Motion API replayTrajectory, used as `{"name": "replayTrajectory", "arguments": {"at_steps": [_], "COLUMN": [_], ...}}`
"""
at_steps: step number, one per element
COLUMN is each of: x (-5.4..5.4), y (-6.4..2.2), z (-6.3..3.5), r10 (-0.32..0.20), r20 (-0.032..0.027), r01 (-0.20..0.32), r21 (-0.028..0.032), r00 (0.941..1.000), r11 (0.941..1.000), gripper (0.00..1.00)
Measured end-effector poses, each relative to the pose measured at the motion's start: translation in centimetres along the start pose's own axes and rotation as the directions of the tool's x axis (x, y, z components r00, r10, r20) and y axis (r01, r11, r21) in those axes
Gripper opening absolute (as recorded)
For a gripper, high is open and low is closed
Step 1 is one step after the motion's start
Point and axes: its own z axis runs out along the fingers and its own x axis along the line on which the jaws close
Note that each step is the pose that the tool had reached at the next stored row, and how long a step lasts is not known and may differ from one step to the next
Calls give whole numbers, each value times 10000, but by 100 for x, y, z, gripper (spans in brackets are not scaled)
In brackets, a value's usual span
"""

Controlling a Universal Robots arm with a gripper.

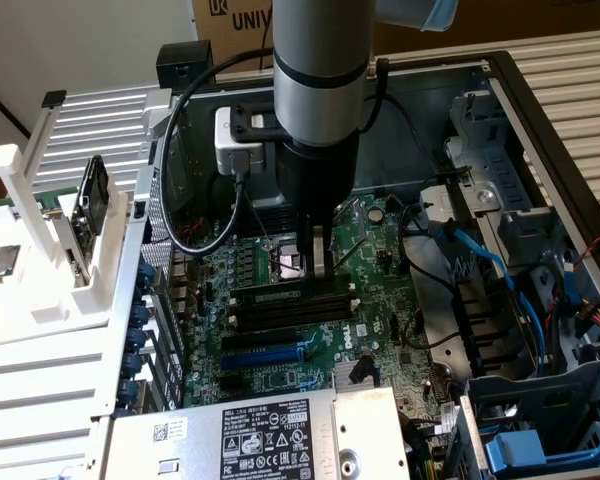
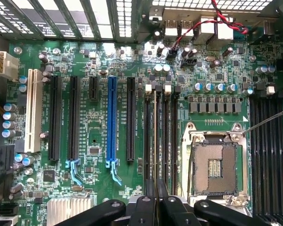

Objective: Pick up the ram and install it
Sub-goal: 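Insert the ram into the slot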

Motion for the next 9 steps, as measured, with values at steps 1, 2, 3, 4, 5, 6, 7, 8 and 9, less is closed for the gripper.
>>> {"name": "replayTrajectory", "arguments": {"at_steps": [1, 2, 3, 4, 5, 6, 7, 8, 9], "x": [0, 0, 0, 0, 0, 0, 0, 0, 0], "y": [0, 0, 0, 1, 1, 3, 4, 4, 5], "z": [1, 2, 3, 4, 5, 5, 6, 6, 6], "r10": [7, 16, 30, 44, 59, 75, 88, 95, 97], "r20": [-3, -6, -10, -14, -15, -16, -15, -14, -14], "r01": [-7, -16, -30, -44, -59, -75, -88, -95, -97], "r21": [1, 1, 2, 3, 3, 5, 5, 6, 6], "r00": [10000, 10000, 10000, 10000, 10000, 10000, 10000, 10000, 10000], "r11": [10000, 10000, 10000, 10000, 10000, 10000, 10000, 10000, 10000], "gripper": [12, 12, 12, 12, 12, 12, 12, 12, 12]}}
